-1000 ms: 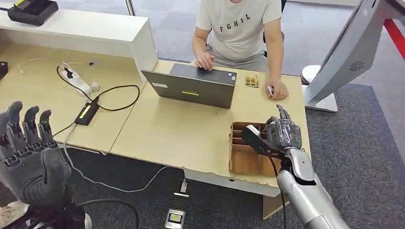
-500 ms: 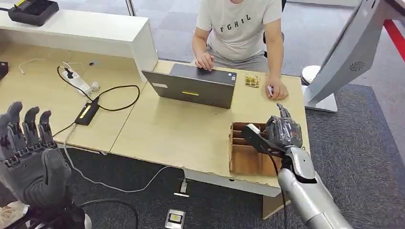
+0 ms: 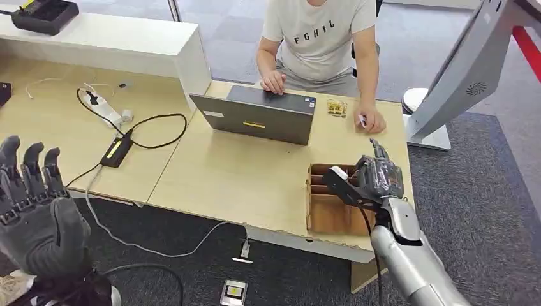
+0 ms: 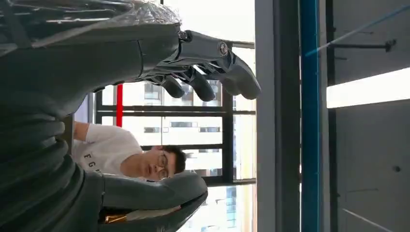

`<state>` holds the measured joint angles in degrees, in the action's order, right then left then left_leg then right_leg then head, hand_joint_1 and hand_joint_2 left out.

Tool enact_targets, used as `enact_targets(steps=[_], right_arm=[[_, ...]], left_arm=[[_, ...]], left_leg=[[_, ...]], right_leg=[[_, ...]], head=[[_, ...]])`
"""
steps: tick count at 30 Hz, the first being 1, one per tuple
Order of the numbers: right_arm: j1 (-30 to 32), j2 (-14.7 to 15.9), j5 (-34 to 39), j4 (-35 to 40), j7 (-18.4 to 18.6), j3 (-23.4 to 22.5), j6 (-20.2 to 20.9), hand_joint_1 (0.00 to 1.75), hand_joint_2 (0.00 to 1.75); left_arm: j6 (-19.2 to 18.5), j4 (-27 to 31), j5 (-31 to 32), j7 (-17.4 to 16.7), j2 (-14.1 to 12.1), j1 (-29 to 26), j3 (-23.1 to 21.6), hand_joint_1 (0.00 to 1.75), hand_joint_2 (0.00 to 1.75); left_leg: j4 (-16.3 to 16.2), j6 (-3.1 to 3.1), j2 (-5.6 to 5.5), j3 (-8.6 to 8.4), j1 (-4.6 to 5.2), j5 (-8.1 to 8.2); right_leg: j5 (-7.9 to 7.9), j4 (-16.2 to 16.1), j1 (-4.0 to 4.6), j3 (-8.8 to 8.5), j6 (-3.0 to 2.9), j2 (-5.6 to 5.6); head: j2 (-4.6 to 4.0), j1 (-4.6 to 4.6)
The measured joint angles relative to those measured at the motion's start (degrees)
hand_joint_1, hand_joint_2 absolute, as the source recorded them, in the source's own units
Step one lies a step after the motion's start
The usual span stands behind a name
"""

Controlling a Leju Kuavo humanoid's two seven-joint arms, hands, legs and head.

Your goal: Pass the card to the sensor for recognition and then transmit it.

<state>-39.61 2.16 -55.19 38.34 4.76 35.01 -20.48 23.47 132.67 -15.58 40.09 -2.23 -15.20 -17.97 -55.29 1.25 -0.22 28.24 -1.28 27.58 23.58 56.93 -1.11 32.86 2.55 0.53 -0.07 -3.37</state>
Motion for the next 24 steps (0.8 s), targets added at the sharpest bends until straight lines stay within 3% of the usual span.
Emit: enact_targets(steps=[7,8,9,24], right_arm=[[0.0,-0.2,0.3,-0.3,-0.2,0.0,-2.0,1.75,1.75],[0.0,-0.3,0.3,-0.3,-0.2,0.0,-2.3,0.61,1.75],[0.0,-0.3,0.3,-0.3,-0.2,0.0,-2.5,0.05,1.75],[-0.1,-0.7,1.0,-1.2,1.0,0.0,-1.8,0.00,1.75]], left_arm=[[0.5,0.5,0.0,0.0,0.0,-0.2,0.0,0.45,1.75],[0.5,0.5,0.0,0.0,0.0,-0.2,0.0,0.45,1.75],[0.5,0.7,0.0,0.0,0.0,-0.2,0.0,0.45,1.75],[0.7,1.3,0.3,0.0,0.1,-0.7,0.0,0.47,1.75]], left_leg=[[0.0,0.00,0.00,0.00,0.00,0.00],[0.0,0.00,0.00,0.01,0.00,0.00],[0.0,0.00,0.00,0.01,0.00,0.00],[0.0,0.00,0.02,-0.01,0.00,0.00]], right_leg=[[0.00,0.0,0.00,0.00,0.00,0.00],[0.00,0.0,0.00,0.00,0.00,0.00],[0.00,0.0,0.00,0.00,0.00,0.00],[0.00,0.0,0.01,0.00,0.00,0.01]], head=[[0.00,-0.02],[0.00,0.00],[0.00,-0.02],[0.00,-0.02]])
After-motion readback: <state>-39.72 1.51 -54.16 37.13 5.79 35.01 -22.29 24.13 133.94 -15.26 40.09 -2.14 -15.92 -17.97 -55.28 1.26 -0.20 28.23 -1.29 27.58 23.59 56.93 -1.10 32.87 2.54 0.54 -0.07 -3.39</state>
